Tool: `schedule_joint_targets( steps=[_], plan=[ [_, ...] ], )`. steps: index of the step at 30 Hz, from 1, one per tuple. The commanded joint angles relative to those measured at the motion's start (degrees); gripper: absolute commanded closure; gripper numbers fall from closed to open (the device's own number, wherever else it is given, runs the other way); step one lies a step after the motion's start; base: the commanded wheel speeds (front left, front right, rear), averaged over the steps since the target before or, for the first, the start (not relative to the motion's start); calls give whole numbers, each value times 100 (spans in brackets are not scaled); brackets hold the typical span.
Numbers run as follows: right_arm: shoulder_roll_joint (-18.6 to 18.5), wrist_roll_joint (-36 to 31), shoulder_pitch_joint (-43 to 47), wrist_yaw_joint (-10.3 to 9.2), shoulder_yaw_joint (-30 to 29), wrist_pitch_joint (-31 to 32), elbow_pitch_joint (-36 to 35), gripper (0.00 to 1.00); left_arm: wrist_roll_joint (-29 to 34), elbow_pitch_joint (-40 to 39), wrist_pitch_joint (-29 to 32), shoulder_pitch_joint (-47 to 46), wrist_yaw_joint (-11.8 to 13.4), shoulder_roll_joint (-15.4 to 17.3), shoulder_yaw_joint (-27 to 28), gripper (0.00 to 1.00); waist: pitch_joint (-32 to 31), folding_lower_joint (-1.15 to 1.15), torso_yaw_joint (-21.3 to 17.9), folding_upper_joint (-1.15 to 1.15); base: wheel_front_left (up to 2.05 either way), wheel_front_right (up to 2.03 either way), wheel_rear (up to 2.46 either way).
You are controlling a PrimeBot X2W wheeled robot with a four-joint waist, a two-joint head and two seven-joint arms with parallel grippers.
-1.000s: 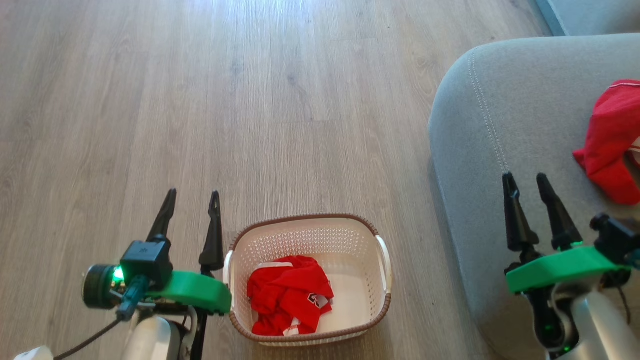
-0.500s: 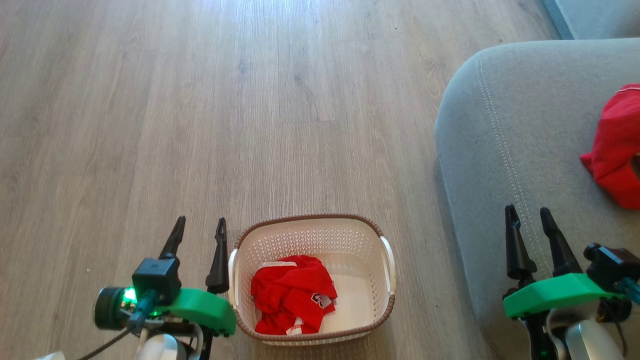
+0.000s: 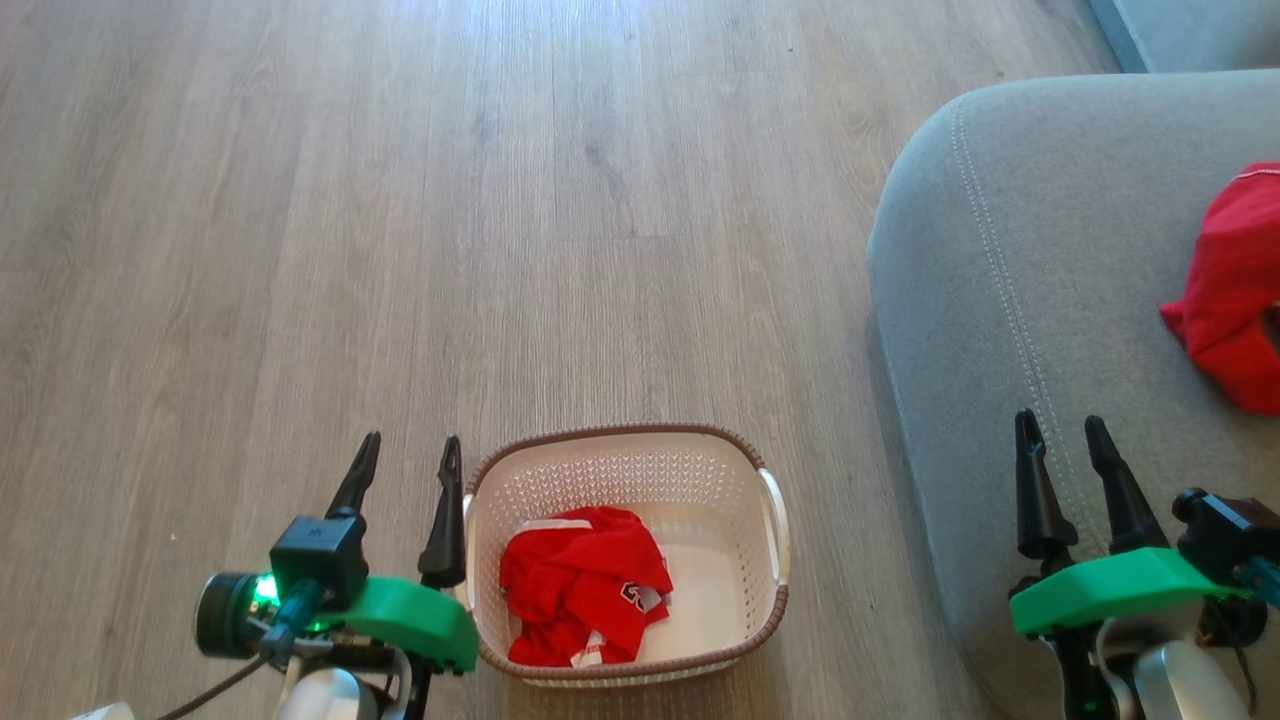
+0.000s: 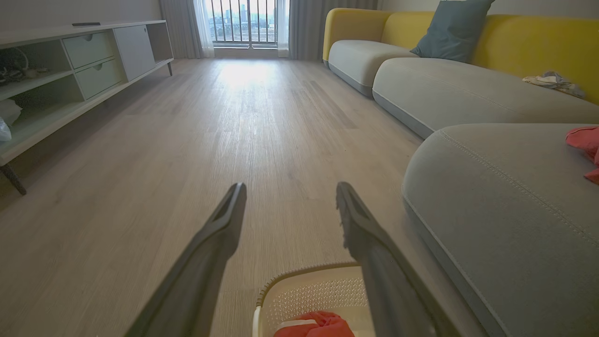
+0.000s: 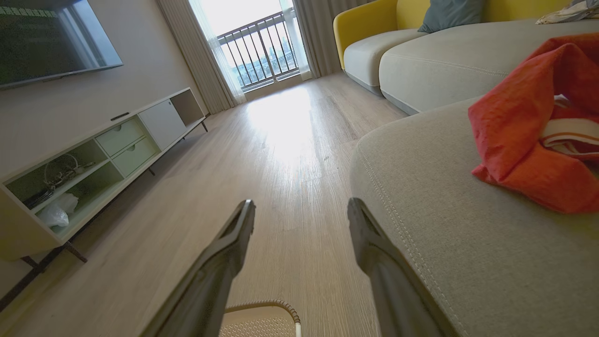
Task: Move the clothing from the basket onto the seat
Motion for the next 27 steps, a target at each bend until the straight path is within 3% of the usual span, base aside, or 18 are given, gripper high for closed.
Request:
schedule_joint_targets(
  steps=[1, 18, 27],
  plan=[
    [-10, 8, -195, 0, 145, -42, -214, 0, 9, -167, -28, -250, 0, -4, 161, 0, 2, 0, -3, 0, 0, 0, 0],
    [-61, 32, -269, 0, 183, -42, -222, 0, 30, -158, -28, -317, -5, -4, 85, 0, 141, 0, -72, 0, 0, 0, 0],
    [-115, -78, -425, 0, 266, -42, -466, 0, 169, 43, -28, -606, -160, -4, -81, 0, 876, 0, -223, 0, 0, 0, 0]
  ],
)
